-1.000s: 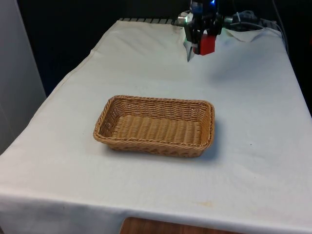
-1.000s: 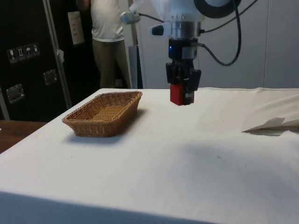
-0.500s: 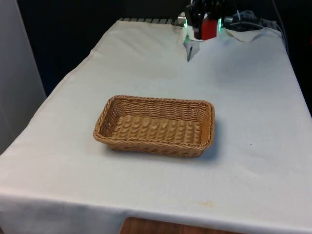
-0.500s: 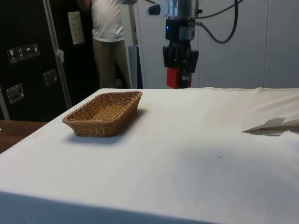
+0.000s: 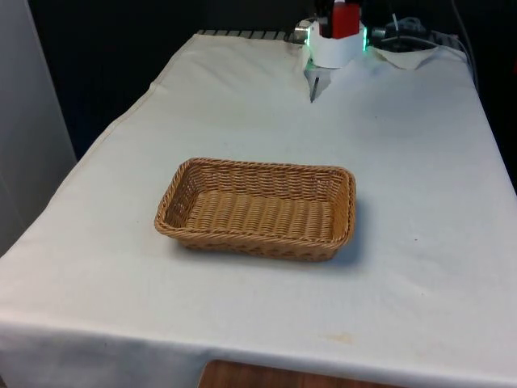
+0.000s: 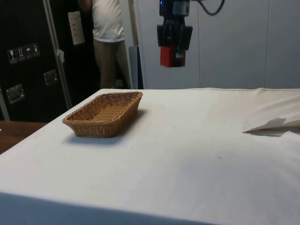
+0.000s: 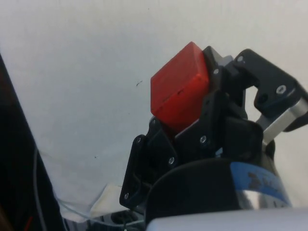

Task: Pick up the cube and place it into the basket.

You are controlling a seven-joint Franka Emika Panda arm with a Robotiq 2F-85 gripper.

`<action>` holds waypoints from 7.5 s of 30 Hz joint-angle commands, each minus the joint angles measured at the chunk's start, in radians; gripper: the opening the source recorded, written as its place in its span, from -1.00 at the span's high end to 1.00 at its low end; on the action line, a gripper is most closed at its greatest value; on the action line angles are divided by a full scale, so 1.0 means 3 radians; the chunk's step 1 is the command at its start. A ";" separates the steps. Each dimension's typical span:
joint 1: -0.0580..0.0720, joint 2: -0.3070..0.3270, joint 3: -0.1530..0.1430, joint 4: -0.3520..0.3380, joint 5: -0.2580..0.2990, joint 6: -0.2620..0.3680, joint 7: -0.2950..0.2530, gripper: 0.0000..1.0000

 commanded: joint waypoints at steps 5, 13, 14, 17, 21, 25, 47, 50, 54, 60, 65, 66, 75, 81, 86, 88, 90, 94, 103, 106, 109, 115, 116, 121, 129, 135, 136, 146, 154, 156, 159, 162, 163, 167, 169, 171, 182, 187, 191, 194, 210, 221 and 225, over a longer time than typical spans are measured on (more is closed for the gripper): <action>-0.0017 -0.0007 -0.0043 0.0190 -0.0017 -0.0217 -0.0043 1.00; -0.0023 0.0017 -0.0123 0.0480 -0.0013 -0.0503 -0.0087 1.00; -0.0023 0.0017 -0.0123 0.0480 -0.0013 -0.0503 -0.0087 1.00; -0.0023 0.0037 -0.0140 0.0563 -0.0010 -0.0577 -0.0083 1.00; -0.0023 0.0063 -0.0160 0.0653 -0.0007 -0.0653 -0.0067 1.00; -0.0027 0.0073 -0.0167 0.0690 -0.0003 -0.0687 -0.0027 1.00; -0.0023 0.0073 -0.0177 0.0697 0.0000 -0.0650 0.0433 1.00; -0.0013 0.0073 -0.0177 0.0697 0.0003 -0.0653 0.0427 1.00; -0.0013 0.0073 -0.0180 0.0697 0.0003 -0.0660 0.0413 1.00; -0.0020 0.0073 -0.0180 0.0710 0.0017 -0.0667 0.0520 1.00; -0.0020 0.0073 -0.0177 0.0720 0.0013 -0.0670 0.0600 1.00; -0.0020 0.0070 -0.0177 0.0727 0.0010 -0.0673 0.0640 1.00; -0.0020 0.0063 -0.0180 0.0730 0.0020 -0.0663 0.0820 1.00; -0.0013 0.0070 -0.0183 0.0730 0.0017 -0.0660 0.0900 1.00; -0.0007 0.0123 -0.0160 0.0737 0.0037 -0.0617 0.1040 1.00; 0.0000 0.0170 -0.0147 0.0753 0.0043 -0.0597 0.1087 1.00; -0.0003 0.0170 -0.0143 0.0743 0.0040 -0.0590 0.1083 1.00; 0.0013 0.0283 -0.0127 0.0800 0.0080 -0.0570 0.1137 1.00; 0.0030 0.0427 -0.0073 0.0870 0.0160 -0.0593 0.1243 1.00; 0.0033 0.0460 -0.0060 0.0867 0.0190 -0.0603 0.1300 1.00; 0.0030 0.0493 -0.0053 0.0863 0.0210 -0.0607 0.1323 1.00; 0.0023 0.0557 -0.0063 0.0860 0.0213 -0.0607 0.1380 1.00; 0.0020 0.0577 -0.0070 0.0857 0.0207 -0.0603 0.1407 1.00; 0.0010 0.0617 -0.0083 0.0860 0.0193 -0.0593 0.1483 1.00; -0.0003 0.0660 -0.0100 0.0897 0.0147 -0.0603 0.1607 1.00; 0.0003 0.0660 -0.0113 0.0903 0.0117 -0.0593 0.1697 1.00; -0.0013 0.0690 -0.0110 0.0943 0.0053 -0.0617 0.1790 1.00; -0.0017 0.0747 -0.0117 0.1003 -0.0047 -0.0613 0.2010 1.00; -0.0013 0.0947 -0.0117 0.1140 -0.0050 -0.0550 0.2103 1.00; -0.0007 0.0963 -0.0120 0.1153 -0.0023 -0.0557 0.2080 1.00; -0.0010 0.1057 -0.0120 0.1223 -0.0047 -0.0530 0.2133 1.00; -0.0010 0.1163 -0.0120 0.1310 -0.0040 -0.0510 0.2160 1.00; -0.0010 0.1187 -0.0120 0.1330 -0.0040 -0.0507 0.2163 1.00; -0.0010 0.1273 -0.0120 0.1400 -0.0027 -0.0500 0.2177 1.00; -0.0010 0.1327 -0.0120 0.1443 -0.0017 -0.0493 0.2183 1.00; -0.0010 0.1410 -0.0123 0.1517 -0.0007 -0.0483 0.2197 1.00; -0.0013 0.1730 -0.0123 0.1760 0.0037 -0.0420 0.2257 1.00; -0.0013 0.1847 -0.0123 0.1843 0.0053 -0.0397 0.2280 1.00; -0.0017 0.1993 -0.0130 0.1947 0.0090 -0.0360 0.2297 1.00; -0.0020 0.2080 -0.0140 0.2013 0.0110 -0.0347 0.2303 1.00; -0.0030 0.2237 -0.0207 0.2363 0.0117 -0.0480 0.2367 1.00; -0.0037 0.2533 -0.0217 0.2720 0.0150 -0.0493 0.2397 1.00; -0.0040 0.2663 -0.0220 0.2860 0.0157 -0.0487 0.2417 1.00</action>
